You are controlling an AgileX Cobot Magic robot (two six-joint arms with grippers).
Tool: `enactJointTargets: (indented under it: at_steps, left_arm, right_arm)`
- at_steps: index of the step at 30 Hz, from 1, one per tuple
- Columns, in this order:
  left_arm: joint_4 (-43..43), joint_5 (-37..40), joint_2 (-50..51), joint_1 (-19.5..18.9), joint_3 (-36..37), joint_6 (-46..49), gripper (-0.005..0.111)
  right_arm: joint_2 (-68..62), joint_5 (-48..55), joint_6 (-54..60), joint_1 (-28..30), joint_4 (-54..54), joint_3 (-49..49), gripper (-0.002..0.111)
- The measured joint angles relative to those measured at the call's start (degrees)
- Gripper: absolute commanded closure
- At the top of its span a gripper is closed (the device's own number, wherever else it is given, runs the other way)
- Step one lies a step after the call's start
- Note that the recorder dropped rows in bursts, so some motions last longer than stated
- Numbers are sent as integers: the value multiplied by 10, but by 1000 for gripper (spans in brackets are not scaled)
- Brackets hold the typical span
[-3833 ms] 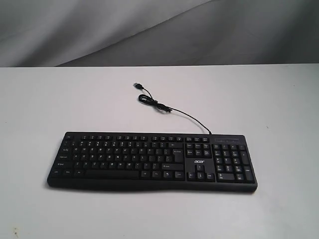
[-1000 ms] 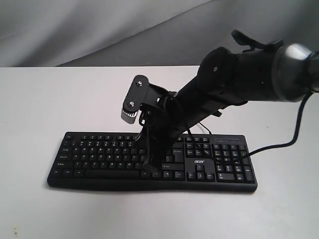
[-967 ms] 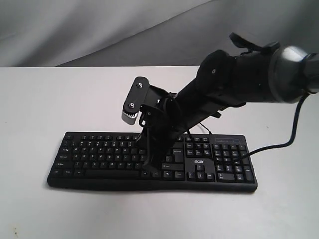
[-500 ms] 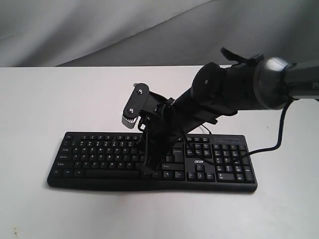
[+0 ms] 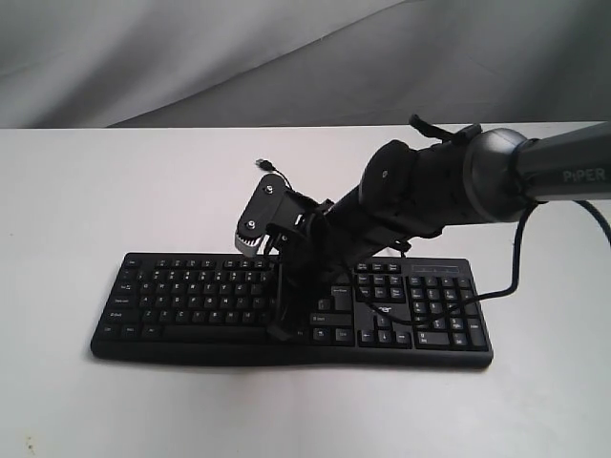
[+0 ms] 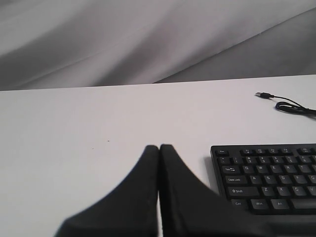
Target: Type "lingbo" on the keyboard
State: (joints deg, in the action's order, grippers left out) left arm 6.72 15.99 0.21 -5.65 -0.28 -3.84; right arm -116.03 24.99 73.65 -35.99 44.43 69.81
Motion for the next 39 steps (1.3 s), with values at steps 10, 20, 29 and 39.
enactJointTargets:
  at_steps: [10, 20, 29, 39]
  left_arm:
    - [0, 0, 0, 0, 0, 0, 106]
    - [0, 0, 0, 0, 0, 0, 106]
    - [0, 0, 0, 0, 0, 0, 106]
    - [0, 0, 0, 0, 0, 0, 106]
  right_arm:
    - [-10, -3, 11, 0, 12, 0, 108]
    - [-11, -3, 24, 0, 19, 0, 108]
    - [-12, 7, 42, -1, 21, 0, 108]
    - [-17, 1, 44, -5, 24, 0, 108]
